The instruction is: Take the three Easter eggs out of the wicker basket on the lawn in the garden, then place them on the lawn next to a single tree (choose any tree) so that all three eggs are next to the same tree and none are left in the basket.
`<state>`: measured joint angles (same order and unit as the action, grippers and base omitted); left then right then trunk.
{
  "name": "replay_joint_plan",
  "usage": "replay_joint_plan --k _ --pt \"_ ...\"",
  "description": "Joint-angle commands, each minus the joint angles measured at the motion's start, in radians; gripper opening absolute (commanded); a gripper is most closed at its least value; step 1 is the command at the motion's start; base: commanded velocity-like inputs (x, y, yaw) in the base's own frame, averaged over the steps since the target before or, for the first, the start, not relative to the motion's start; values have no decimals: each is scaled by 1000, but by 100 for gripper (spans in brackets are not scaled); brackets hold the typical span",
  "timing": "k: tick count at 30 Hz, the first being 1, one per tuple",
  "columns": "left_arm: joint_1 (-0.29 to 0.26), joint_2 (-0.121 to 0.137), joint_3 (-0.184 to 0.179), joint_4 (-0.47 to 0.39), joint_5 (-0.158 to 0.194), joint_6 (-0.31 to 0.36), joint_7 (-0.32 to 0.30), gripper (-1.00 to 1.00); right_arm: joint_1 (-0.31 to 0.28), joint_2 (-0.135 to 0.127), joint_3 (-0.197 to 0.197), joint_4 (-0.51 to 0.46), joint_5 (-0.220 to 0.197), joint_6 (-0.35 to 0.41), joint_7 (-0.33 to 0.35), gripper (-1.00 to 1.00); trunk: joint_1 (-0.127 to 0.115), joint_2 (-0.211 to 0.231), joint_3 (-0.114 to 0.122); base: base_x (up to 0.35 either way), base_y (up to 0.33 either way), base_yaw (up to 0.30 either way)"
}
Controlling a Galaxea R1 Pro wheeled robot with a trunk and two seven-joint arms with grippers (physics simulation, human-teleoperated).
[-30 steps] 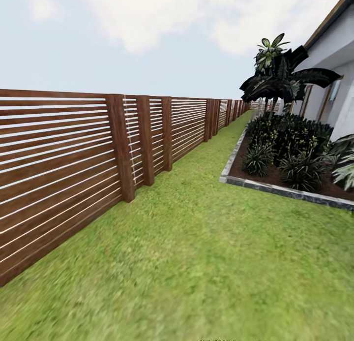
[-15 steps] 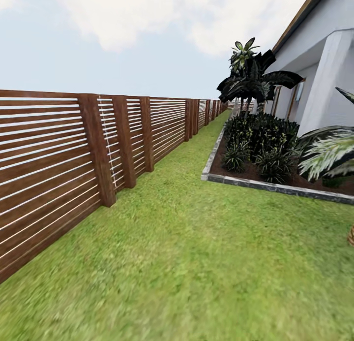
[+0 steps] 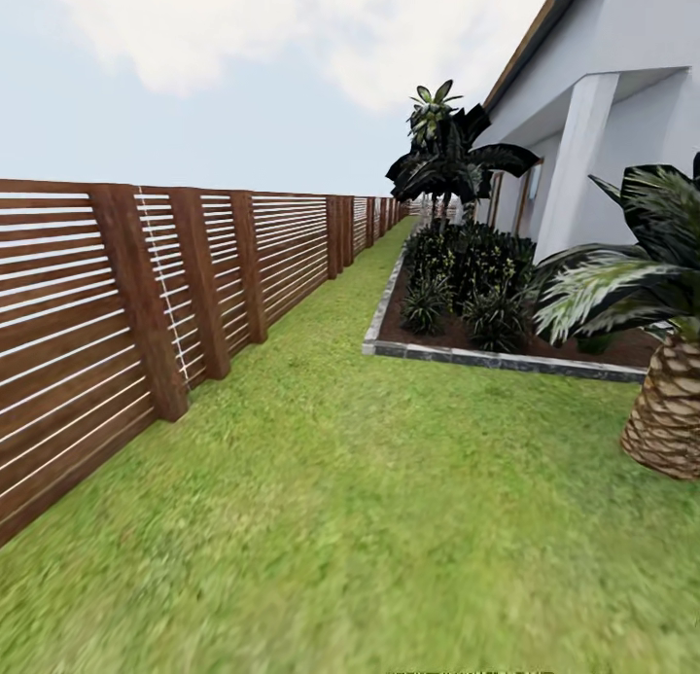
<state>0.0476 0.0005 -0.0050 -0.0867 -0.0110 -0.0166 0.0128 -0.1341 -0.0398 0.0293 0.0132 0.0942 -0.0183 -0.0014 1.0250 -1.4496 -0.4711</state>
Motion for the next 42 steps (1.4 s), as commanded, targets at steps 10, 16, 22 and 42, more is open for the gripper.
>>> replay_joint_plan --k 10,16,22,42 --pt "1 1 -1 25 -1 0 1 100 -1 -1 3 1 10 -3 0 100 0 0 -1 0 0 -270" --pt "1 1 -1 25 -1 0 1 100 -1 -6 1 -1 9 -3 0 100 0 0 -1 0 0 -270" --pt "0 1 -1 25 -1 0 1 100 -1 -7 1 -1 8 -3 0 100 0 0 -1 0 0 -270" --pt "1 0 -1 25 -1 0 1 100 -1 -6 1 -1 9 -3 0 100 0 0 -1 0 0 -270"
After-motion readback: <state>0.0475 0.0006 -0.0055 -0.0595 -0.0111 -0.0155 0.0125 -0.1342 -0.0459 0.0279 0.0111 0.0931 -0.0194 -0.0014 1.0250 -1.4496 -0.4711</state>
